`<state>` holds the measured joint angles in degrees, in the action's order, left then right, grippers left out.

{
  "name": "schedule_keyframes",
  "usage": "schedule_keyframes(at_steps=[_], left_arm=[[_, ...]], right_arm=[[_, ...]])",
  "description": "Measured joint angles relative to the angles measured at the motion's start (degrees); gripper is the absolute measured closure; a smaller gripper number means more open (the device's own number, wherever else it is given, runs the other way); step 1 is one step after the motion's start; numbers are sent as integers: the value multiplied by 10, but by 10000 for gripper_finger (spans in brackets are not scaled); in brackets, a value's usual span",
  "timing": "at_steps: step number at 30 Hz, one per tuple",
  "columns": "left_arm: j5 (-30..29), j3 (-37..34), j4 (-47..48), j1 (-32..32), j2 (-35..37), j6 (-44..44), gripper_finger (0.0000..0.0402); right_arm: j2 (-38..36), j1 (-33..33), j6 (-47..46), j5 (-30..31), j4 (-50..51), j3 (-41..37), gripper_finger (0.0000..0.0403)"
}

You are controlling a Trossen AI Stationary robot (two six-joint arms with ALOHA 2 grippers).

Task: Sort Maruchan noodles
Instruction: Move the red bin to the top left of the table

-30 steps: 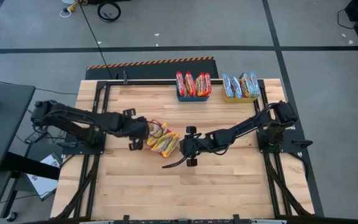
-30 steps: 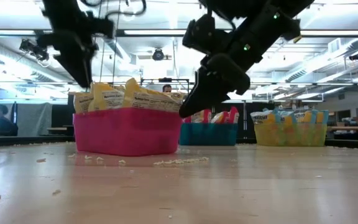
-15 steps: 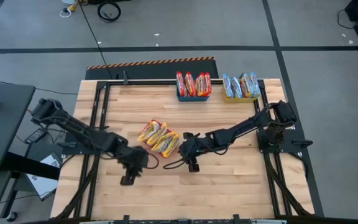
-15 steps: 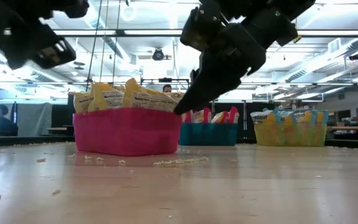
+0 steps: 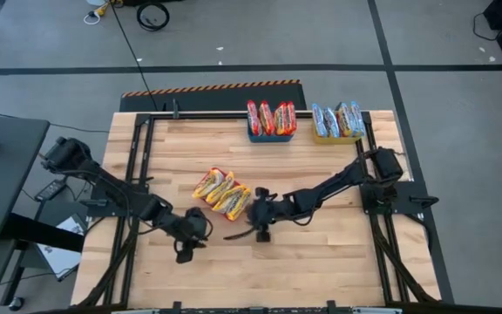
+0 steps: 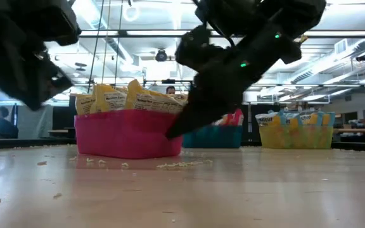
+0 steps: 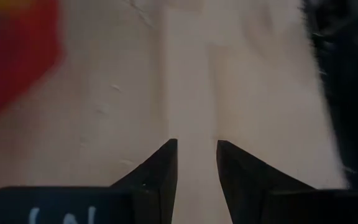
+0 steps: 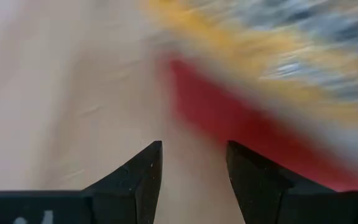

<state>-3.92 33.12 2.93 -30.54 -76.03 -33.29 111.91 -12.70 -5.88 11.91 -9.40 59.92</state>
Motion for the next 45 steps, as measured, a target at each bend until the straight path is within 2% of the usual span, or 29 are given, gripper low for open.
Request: schedule_keyframes(at_steps=[4,7,10,15,17,21,23,25,29,34,38,45], left_arm=[[-74,-2,-10,3,0,31,285],[-126,-2,-37,7,0,53,285],[-181,-2,-46,12,0,53,285],[-296,-2,-44,12,-18,16,285],[-293,-2,-70,20,-42,10,285],[-232,-2,-172,42,-114,24,285],[-236,-2,-232,50,-155,39,286],[-265,4,-265,60,-189,44,286],[-331,21,-266,77,-221,52,286],[-429,26,-265,94,-221,83,286],[-501,25,-248,132,-217,91,286],[-512,26,-177,222,-217,86,286]], right_arm=[[5,10,49,125,-64,0,220],[-2,19,68,171,-87,1,220],[-15,18,74,168,-65,0,220],[-60,-3,51,175,31,0,220],[-80,-12,35,176,67,0,220],[-112,-25,9,183,113,0,220],[-120,-29,2,185,116,0,220],[-128,-30,-4,185,120,0,220],[-130,-30,-19,185,123,0,220],[-127,-31,-28,181,134,0,220],[-127,-31,-44,180,138,0,220],[-127,-31,-67,150,146,0,220]])
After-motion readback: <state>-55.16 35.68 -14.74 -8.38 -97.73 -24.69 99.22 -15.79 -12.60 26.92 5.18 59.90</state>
